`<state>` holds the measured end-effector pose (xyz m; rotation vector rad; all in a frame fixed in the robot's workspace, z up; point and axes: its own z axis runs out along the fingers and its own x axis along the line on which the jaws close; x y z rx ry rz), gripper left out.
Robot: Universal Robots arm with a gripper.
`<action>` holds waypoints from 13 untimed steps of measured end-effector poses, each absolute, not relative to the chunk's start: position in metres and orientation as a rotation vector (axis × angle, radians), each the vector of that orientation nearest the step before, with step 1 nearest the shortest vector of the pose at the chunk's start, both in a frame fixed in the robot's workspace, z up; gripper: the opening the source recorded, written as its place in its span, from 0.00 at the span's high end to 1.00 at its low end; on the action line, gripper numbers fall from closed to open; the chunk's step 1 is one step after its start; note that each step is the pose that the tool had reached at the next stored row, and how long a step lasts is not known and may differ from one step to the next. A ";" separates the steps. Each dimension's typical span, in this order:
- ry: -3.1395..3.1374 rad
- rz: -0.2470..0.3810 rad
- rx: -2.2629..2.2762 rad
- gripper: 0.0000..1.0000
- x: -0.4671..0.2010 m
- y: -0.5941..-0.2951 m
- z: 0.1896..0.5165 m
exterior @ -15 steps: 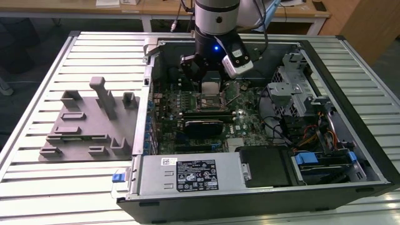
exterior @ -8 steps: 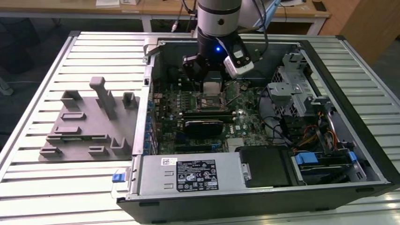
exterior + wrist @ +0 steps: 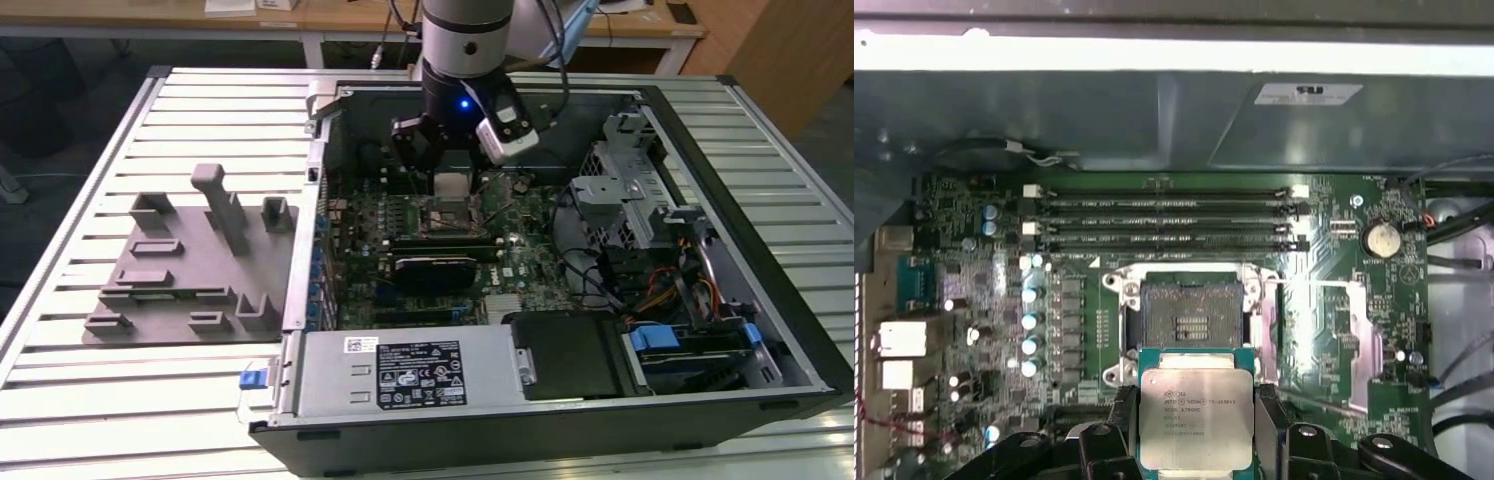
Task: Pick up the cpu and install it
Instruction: 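Pick up the cpu and move it towards the insertion slot, then place the cpu into insertion slot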
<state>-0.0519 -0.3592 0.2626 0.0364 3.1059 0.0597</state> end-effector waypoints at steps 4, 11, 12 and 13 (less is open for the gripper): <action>3.106 0.060 0.036 0.45 -0.051 -0.355 0.260; 3.106 0.060 0.036 0.45 -0.051 -0.355 0.259; 3.106 0.060 0.036 0.45 -0.051 -0.355 0.259; 3.106 0.060 0.036 0.45 -0.051 -0.355 0.259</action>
